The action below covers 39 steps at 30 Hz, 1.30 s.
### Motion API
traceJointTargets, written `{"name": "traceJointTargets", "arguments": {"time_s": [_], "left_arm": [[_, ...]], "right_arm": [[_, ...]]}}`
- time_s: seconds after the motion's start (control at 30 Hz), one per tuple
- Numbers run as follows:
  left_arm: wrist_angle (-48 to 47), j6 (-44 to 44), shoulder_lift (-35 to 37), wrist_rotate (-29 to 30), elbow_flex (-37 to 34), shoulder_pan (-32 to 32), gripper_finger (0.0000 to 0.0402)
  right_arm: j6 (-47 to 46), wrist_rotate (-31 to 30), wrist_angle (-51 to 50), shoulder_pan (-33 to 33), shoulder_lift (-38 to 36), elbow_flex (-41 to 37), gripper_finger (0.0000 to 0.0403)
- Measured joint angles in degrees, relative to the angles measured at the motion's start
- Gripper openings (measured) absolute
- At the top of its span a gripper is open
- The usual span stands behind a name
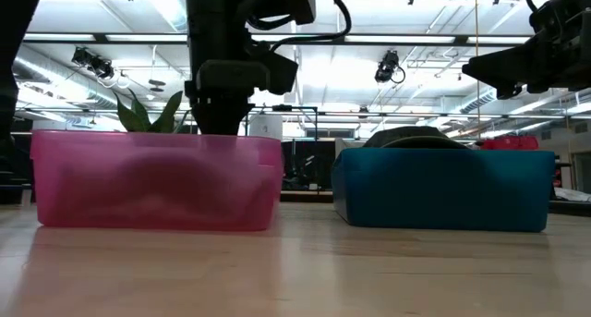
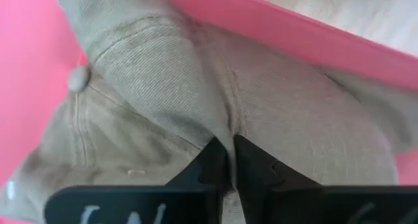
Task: Pick & Place hat
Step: Put the brown cap into the red bin
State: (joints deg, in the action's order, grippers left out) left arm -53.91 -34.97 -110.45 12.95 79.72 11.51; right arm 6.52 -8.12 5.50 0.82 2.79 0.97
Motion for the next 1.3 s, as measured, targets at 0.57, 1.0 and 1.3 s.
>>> {"name": "traceJointTargets", "arguments": {"time_s": [0.57,1.0,1.3], "left_arm": [[-4.6,3.2,0.5,-0.8,2.6,0.2,0.0156],[-1.3,2.7,0.4,3.6,9.5,1.5,0.017],[-0.7,7.8,0.6,4.9,9.5,4.9,0.017]], "right_arm": [[0.0,0.0,0.0,0.0,0.0,0.0,0.0118],[0.0,0.0,0.0,0.0,0.0,0.0,0.0118],[0.0,0.0,0.0,0.0,0.0,0.0,0.0118]]}}
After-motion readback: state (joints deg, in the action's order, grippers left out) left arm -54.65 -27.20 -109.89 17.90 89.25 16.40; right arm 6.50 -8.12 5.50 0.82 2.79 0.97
